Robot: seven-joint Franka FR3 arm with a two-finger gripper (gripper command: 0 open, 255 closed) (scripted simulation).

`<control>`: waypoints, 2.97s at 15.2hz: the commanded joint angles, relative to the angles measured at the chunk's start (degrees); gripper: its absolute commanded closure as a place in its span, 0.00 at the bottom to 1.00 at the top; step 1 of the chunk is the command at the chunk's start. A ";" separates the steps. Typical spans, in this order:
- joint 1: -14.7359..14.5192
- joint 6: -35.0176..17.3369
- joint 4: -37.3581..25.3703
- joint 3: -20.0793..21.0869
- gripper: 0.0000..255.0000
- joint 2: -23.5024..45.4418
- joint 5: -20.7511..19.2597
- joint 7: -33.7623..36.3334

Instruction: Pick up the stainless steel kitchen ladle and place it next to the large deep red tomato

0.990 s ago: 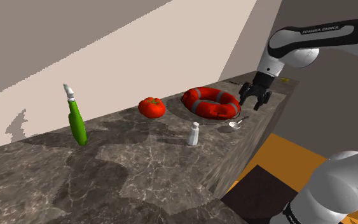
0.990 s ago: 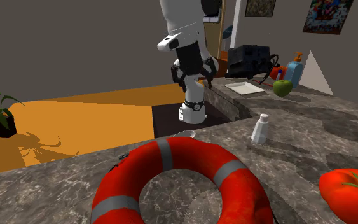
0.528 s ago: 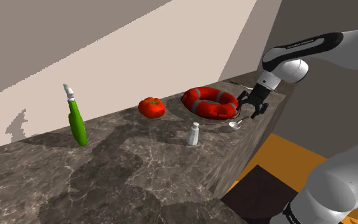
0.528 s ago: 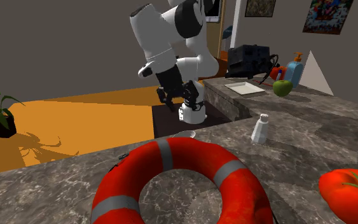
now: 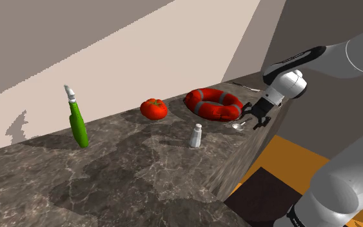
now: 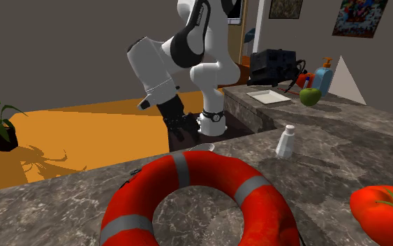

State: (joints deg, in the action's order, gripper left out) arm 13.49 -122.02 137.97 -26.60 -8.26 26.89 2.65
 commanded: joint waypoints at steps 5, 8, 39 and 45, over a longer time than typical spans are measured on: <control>-1.12 -3.87 1.70 0.52 0.00 2.68 3.26 -1.91; -1.11 -3.87 1.70 0.52 0.00 2.68 3.26 -1.91; 0.18 6.75 -3.74 1.69 1.00 -5.64 -3.88 7.35; 0.46 10.76 -6.58 2.13 1.00 -7.53 -5.30 9.87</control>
State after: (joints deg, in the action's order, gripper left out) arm 13.93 -111.95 131.94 -24.53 -15.58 21.77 12.12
